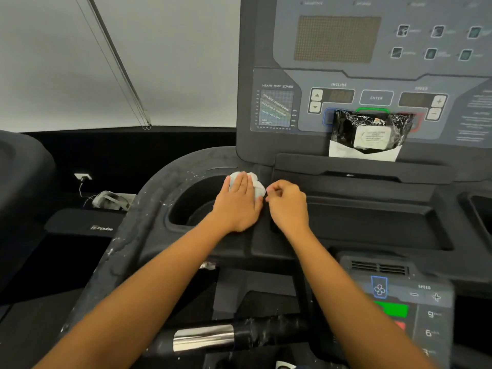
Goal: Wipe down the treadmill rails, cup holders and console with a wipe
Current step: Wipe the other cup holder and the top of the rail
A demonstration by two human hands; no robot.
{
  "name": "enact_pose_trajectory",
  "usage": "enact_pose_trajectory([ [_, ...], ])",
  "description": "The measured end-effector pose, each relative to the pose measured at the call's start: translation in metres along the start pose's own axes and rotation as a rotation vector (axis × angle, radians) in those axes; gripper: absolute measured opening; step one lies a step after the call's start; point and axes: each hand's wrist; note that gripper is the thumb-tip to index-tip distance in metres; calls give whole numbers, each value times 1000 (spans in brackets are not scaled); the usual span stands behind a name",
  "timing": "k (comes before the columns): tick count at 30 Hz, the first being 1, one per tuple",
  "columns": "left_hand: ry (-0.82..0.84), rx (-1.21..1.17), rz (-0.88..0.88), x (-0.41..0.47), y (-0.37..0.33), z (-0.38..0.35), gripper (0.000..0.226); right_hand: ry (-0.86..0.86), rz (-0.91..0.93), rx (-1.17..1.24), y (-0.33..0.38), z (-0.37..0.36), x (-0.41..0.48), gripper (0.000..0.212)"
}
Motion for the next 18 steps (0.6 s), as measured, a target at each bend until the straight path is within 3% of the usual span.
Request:
enact_pose_trajectory([
  [5,-15,-67,68,37,-1,2,64,-17,-69,-19,-1,-4,6,20],
  [12,-95,-247,-2,-58,-28,-13,93,-65,-259,369,-6,1,11,27],
  [15,-71,-271,-8,-54,-29,-11,89,-76,-253,389,-6,-1,12,28],
  [18,-75,-282,11,-10,-25,-1,70,-101,-245,389,-7,-2,13,28],
])
Point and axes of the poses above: each hand's wrist, its own x-axis towards the middle knuckle, its own z-axis out of the back of the hand, y = z × x, and after that the axes turned 12 degrees about x, right-handed
